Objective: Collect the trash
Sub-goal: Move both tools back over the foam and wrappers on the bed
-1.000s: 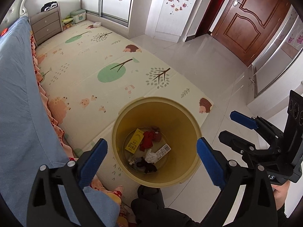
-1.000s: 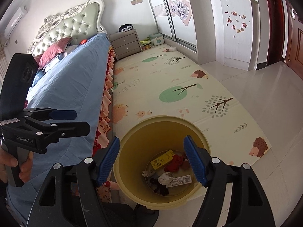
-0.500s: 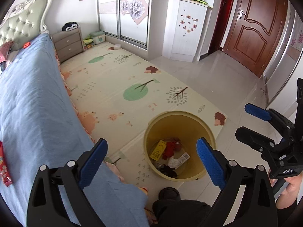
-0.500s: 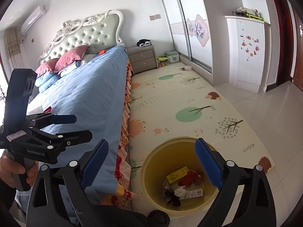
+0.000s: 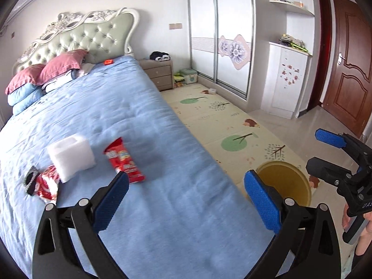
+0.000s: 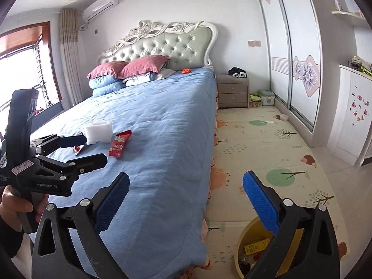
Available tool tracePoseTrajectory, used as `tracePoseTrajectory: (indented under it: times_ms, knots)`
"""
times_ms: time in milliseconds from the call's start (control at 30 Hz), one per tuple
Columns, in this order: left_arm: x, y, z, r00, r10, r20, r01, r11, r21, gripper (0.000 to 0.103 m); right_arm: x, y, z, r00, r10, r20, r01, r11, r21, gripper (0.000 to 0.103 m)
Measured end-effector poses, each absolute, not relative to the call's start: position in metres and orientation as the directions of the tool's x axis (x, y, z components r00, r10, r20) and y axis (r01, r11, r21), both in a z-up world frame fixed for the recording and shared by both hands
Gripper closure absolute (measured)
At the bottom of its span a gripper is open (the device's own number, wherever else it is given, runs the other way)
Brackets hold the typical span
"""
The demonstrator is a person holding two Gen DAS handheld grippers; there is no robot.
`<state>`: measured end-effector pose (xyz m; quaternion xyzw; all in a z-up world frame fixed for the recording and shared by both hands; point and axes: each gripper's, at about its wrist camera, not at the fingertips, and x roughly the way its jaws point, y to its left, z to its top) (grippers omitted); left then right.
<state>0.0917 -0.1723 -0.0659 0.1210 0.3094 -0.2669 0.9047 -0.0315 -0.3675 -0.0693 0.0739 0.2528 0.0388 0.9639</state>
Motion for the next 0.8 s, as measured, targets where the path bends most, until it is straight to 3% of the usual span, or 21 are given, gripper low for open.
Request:
tracePoseTrajectory:
  times_ms: [433,800]
  knots:
    - [0.153,-0.011,-0.082,0.726,-0.234,-0.647,0.269,0.962,-0.046,0.004,0.039,-0.249,-0.062,0.808,0.268,-0.525,-0.244,0.963,0.116,0.008]
    - [0.197,-0.003,-0.089,0.705,-0.257,-0.661,0.288,0.956,-0.065,0.004,0.119,-0.211,-0.088,0.732,0.261,-0.629,-0.244,0.963,0.115,0.008]
